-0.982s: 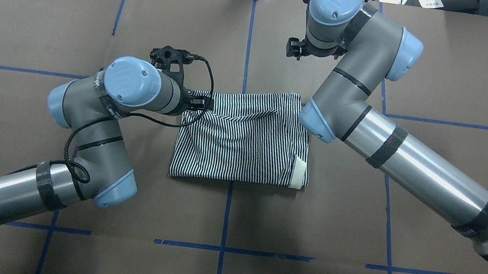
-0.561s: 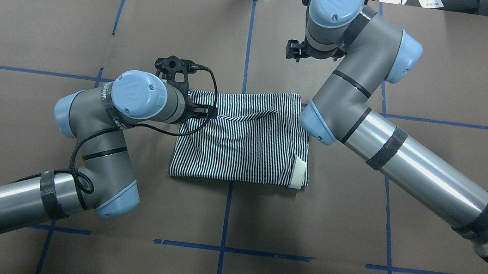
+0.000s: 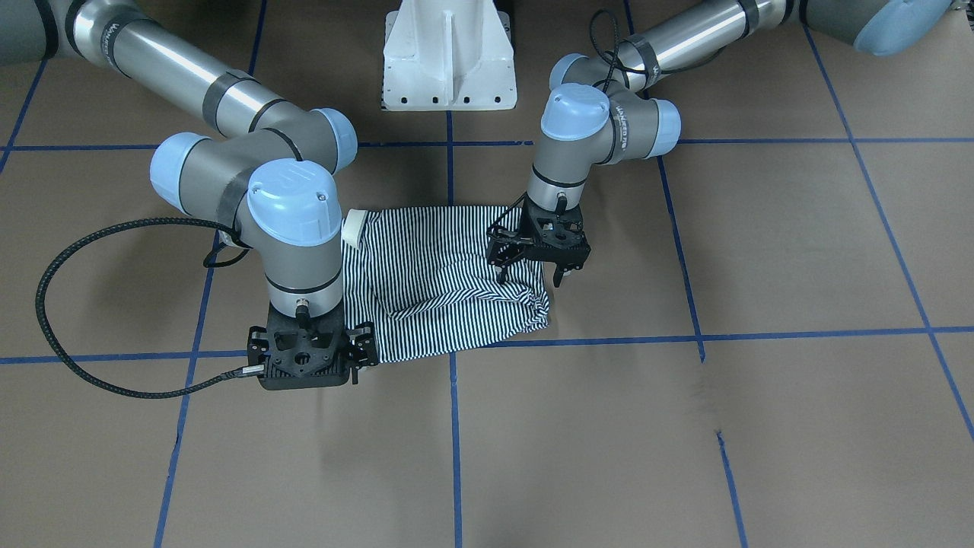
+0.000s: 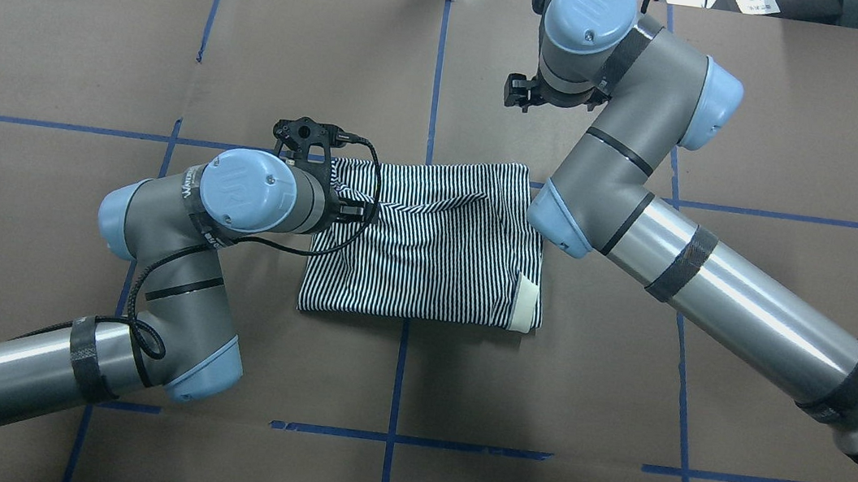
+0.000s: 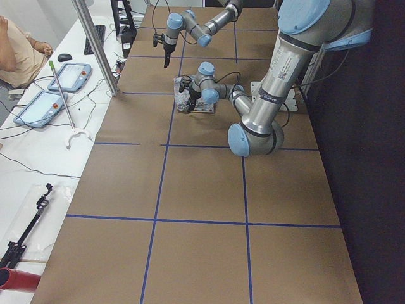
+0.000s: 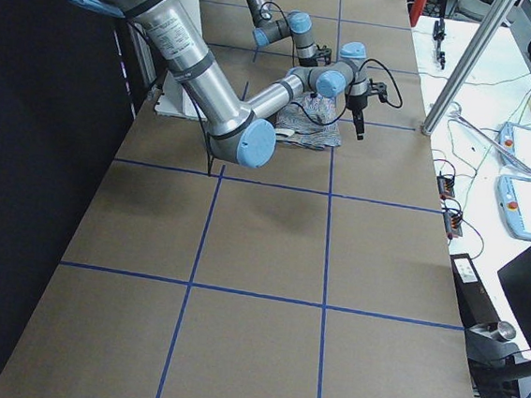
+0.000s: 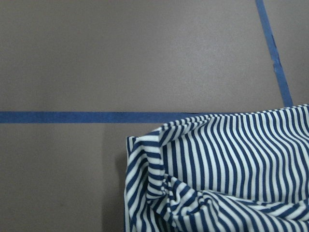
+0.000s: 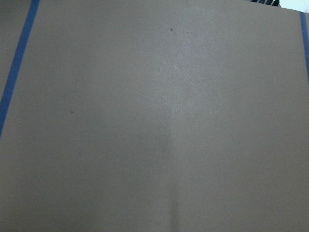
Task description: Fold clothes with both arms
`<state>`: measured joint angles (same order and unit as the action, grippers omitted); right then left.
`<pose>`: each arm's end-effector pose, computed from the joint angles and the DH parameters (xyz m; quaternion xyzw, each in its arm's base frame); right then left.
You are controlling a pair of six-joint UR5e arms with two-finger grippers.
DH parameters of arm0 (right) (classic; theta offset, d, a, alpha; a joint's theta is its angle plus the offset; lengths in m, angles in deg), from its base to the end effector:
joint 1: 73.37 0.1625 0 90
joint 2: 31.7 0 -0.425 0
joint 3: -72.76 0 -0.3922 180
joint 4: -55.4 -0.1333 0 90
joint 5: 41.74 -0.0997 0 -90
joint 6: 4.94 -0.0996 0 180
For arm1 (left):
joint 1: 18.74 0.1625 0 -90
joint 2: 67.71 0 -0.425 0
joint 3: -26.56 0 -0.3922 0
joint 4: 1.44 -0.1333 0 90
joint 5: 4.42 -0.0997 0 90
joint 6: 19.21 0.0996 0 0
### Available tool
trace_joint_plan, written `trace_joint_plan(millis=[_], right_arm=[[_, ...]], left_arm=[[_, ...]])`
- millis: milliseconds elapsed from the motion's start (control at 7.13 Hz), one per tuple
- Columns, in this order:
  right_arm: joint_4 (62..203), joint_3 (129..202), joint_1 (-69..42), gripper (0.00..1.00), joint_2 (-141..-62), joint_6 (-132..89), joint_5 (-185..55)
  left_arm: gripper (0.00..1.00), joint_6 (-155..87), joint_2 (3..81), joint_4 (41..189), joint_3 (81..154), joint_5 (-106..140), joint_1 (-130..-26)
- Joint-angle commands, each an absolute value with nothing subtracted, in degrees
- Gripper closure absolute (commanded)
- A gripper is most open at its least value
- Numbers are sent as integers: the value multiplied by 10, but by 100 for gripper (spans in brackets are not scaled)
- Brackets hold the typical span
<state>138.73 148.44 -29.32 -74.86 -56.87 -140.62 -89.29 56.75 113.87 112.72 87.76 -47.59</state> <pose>-0.4787 -0.6272 0.2556 0.1646 -0.3000 0.0231 0.9393 0.5649 -0.4591 0.2863 0.1783 0.4340 -0.0599 0.8811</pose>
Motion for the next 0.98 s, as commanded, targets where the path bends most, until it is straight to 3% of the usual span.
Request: trace_joint_plan(millis=[0,281,561,842], right_arm=[[1387,1484,-293,0,-749,-570,-1406],[1387,1483,-293,0,-749,-570,-1406],[1386,1484,-295,0,-749,-570,-1406],[1386,1490,-306,0,-749,-593,-1406]], left_arm=[[0,-884,570,1139,1113,873,-473],[0,-857,576,1140,1090,872,-503],[0,-824,639,1145,988,875,-557],[0,-758,648,1148,968,900,-613]])
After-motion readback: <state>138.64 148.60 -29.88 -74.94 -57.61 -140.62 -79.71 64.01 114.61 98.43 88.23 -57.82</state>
